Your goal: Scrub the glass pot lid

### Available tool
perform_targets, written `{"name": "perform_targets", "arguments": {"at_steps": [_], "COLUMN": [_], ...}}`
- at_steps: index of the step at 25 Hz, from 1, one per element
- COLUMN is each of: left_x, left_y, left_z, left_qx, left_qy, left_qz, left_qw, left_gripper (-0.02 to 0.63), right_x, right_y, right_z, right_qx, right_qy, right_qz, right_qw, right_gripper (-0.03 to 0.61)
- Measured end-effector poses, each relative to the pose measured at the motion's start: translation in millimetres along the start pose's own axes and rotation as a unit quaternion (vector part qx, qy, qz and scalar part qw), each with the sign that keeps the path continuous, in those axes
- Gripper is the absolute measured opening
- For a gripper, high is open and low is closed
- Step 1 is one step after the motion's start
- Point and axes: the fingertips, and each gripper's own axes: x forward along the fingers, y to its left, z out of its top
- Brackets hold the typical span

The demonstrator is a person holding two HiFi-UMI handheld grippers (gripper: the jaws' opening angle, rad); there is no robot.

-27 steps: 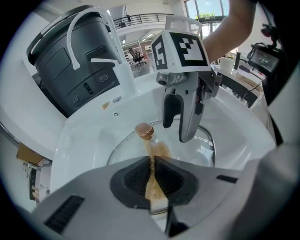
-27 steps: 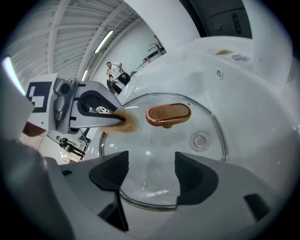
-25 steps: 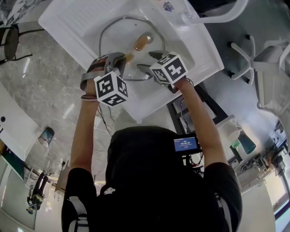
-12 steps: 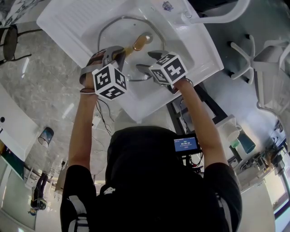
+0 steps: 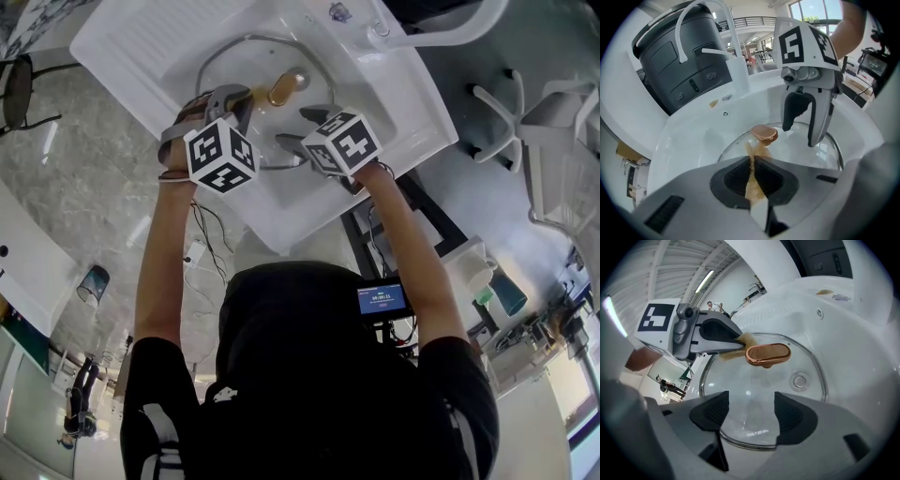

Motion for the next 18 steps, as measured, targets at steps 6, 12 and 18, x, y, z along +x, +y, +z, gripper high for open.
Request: {"name": "perform_targets", "arguments": {"at_steps": [6, 12, 18], "left_x": [8, 15, 22], "left_y": [10, 15, 24], "left_z": [1, 3, 4], "left_qx": [0.013, 0.028, 0.025], "left_qy": [0.004, 0.011, 0.011], "left_qz": [0.005, 0.008, 0.009], "left_qw": [0.9999, 0.9995, 0.9996], "left_gripper": [0.018, 0.018, 0.018], "right_x": [0, 0, 0], "right_y": [0, -1, -1], "right_z": [0, 0, 0], "right_qx": [-0.001, -0.001, -0.001], "right_qy": [-0.001, -0.002, -0.003], "right_qz": [0.0, 0.0, -0.001], "right_qw": [1.0, 1.0, 1.0], "right_gripper": [0.293, 0.291, 0.291]}}
